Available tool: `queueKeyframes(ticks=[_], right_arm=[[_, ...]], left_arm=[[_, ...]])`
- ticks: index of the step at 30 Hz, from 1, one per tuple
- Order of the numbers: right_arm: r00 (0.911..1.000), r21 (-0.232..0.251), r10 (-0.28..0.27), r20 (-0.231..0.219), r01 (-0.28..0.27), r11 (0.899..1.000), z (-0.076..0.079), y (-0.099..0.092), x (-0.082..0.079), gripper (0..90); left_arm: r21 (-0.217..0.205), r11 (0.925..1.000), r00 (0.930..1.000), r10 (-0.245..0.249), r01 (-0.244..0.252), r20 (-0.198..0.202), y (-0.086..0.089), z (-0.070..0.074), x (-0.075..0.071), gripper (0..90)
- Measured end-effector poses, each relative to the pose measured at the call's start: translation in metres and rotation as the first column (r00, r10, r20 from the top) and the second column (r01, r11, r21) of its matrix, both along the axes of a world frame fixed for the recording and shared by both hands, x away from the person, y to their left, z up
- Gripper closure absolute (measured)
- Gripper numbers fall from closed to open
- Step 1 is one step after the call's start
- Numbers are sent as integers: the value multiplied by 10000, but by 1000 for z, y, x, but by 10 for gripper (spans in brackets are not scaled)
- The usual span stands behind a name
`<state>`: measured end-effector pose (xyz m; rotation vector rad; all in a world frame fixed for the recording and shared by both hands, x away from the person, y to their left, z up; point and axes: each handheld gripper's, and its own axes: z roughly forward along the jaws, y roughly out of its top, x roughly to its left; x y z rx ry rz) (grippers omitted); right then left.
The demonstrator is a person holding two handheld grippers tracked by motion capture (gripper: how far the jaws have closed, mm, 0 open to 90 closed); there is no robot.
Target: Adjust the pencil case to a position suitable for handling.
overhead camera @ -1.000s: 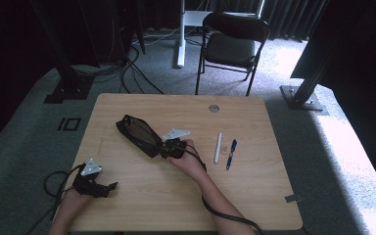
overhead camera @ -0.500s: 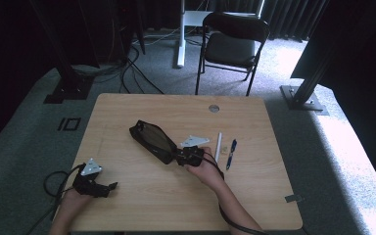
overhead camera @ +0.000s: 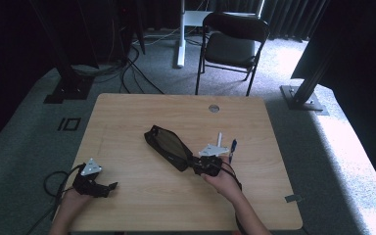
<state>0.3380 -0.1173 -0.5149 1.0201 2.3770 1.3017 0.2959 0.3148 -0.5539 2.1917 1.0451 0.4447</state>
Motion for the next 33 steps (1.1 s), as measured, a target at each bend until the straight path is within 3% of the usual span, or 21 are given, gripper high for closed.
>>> queueKeyframes(ticks=[23, 33], right_arm=[[9979, 132, -610, -220, 613, 9980, -3, -65, -53, 731], [9957, -96, -890, -272, 887, 9960, -1, -91, -72, 731]], left_arm=[[4, 10000, 10000, -1, 1, 3, 0, 0, 0, 16], [-3, 10000, 10000, 0, 0, 11, 0, 0, 0, 16]])
